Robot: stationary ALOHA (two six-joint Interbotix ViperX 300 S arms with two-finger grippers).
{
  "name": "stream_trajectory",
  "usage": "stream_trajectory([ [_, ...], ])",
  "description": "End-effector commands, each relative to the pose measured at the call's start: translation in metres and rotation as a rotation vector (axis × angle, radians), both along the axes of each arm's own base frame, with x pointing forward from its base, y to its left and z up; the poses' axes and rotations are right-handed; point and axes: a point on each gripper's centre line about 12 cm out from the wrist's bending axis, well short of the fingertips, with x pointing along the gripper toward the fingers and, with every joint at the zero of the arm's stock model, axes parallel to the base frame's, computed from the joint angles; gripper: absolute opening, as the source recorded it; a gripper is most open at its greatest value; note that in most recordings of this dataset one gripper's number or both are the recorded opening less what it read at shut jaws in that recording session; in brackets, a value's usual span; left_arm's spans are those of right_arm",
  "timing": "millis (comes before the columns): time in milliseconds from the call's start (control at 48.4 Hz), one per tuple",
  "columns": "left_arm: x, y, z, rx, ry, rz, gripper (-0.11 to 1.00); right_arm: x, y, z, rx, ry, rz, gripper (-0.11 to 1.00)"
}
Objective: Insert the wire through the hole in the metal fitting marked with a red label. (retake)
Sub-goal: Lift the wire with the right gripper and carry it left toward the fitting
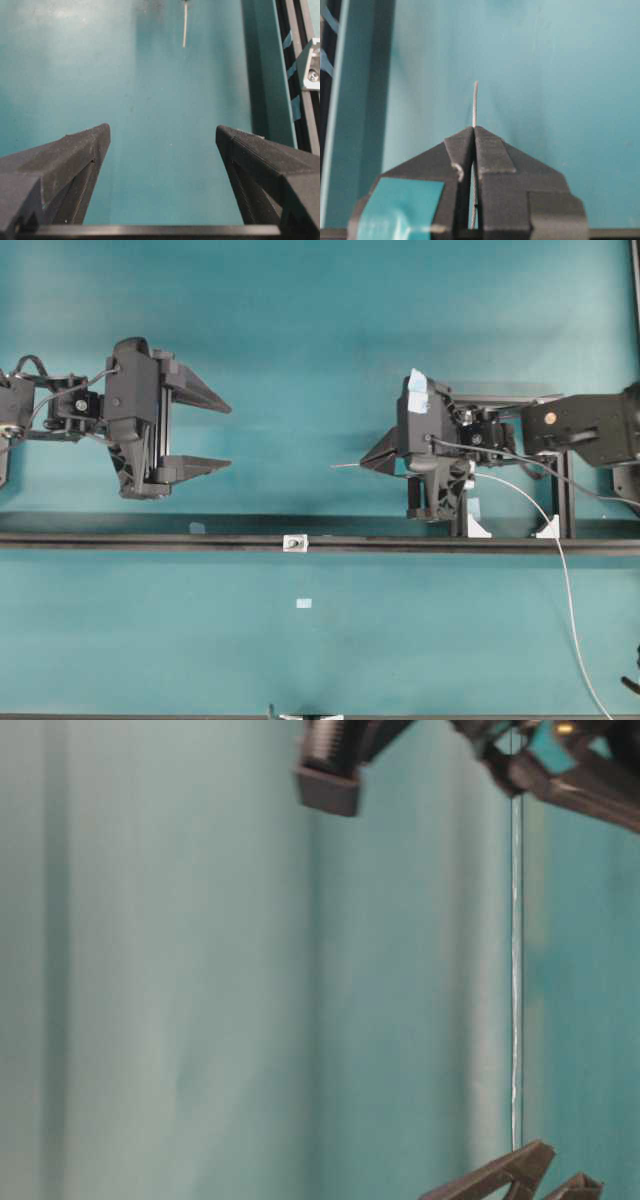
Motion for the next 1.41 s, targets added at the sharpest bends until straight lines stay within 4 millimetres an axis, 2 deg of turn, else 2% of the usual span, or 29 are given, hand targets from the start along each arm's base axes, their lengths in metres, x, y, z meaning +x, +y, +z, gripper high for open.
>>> stream_trajectory([
  [0,0.004,0.000,0.013,0.001,-0.046,-0.001,0.72,0.002,-0.001,0.027,-0.002,-0.058,-0.002,0.03],
  [248,0.009,0.000,0.030,0.001,-0.092,0.000,0.72,-0.008,-0.001,0.067,-0.027,-0.104,0.018,0.03],
  [475,0.013,0.002,0.046,0.001,-0.095,0.004,0.72,-0.012,-0.001,0.091,-0.058,-0.118,0.035,0.03],
  [682,0.012,0.002,0.052,-0.001,-0.100,0.004,0.72,-0.012,-0.002,0.092,-0.063,-0.103,0.035,0.03],
  [971,0.008,-0.002,0.042,-0.011,-0.098,-0.002,0.72,-0.016,-0.001,0.086,-0.045,-0.113,0.027,0.03],
  [1178,-0.001,-0.017,0.037,-0.026,-0.266,-0.036,0.72,-0.019,0.010,0.083,-0.001,-0.194,0.038,0.03],
  [1385,-0.011,-0.033,0.021,-0.078,-0.389,-0.046,0.72,-0.024,0.028,0.076,0.058,-0.294,0.057,0.03],
])
